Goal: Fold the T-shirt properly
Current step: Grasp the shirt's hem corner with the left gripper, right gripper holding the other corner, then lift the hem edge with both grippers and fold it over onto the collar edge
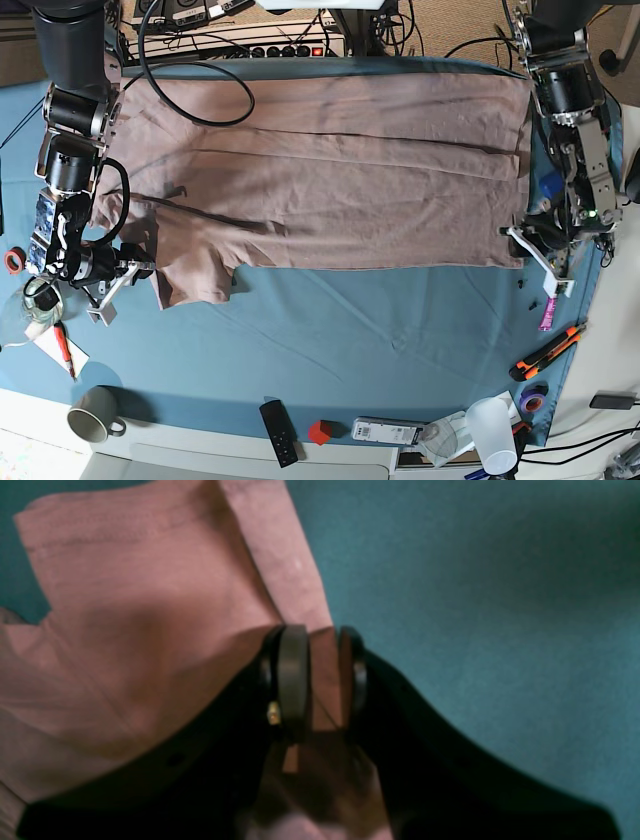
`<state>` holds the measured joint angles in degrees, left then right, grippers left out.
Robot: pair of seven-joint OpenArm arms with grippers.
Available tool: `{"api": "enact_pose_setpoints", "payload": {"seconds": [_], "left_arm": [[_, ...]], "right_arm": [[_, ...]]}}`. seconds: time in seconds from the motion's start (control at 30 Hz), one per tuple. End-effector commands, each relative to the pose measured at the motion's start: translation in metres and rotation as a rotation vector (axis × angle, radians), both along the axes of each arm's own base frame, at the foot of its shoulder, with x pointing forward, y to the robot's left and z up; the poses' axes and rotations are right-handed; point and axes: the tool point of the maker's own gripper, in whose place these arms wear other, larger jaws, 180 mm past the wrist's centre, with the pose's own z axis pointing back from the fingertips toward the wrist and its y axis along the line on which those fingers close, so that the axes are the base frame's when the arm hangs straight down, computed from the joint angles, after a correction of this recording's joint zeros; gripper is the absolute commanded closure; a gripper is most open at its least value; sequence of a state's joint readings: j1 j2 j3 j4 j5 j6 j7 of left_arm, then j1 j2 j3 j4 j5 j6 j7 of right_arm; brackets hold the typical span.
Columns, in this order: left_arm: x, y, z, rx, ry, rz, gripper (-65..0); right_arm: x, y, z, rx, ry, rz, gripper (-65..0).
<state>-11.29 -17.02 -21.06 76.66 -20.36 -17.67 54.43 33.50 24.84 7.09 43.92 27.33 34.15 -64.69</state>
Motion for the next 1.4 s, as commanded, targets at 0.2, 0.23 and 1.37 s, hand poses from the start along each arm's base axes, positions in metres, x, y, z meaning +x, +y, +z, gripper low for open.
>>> {"api": "enact_pose_setpoints", "payload": {"seconds": [0.2,0.23,1.37], "left_arm": [[-0.003,0.0,-0.008,-0.045,0.038,0.006,-27.4],[-0.003,-0.002,-0.008,-0.054,0.038,0.006,-24.6],[0.002,-0.034,0.045,-0.137,-0.018,-0.093,0.0]], "right_arm": [[0.01,-0.007,0.015,-0.011,-0.033,-0.007,-11.6],[0.01,-0.008,0.015,-0.011,-0.033,-0.009,-11.2],[0.036,-0.008,0.098,-0.032,-0.244,0.012,0.0]]}}
